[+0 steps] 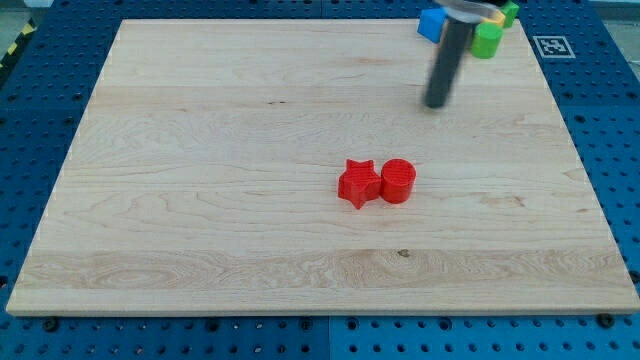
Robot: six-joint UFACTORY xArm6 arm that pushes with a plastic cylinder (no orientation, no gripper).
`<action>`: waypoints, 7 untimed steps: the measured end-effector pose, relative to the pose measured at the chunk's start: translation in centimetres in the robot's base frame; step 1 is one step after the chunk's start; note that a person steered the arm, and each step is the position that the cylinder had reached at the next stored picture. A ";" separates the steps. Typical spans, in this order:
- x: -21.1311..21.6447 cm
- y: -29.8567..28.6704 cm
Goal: Place your hand in between the blue blocks
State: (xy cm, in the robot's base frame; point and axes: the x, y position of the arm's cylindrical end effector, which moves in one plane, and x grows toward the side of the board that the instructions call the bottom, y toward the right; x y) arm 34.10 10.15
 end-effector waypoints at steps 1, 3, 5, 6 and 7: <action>-5.7 -8.2; -14.9 -11.8; -14.8 -7.6; -14.8 -5.8; -14.9 -4.8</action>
State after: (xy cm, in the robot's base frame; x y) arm 19.21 5.36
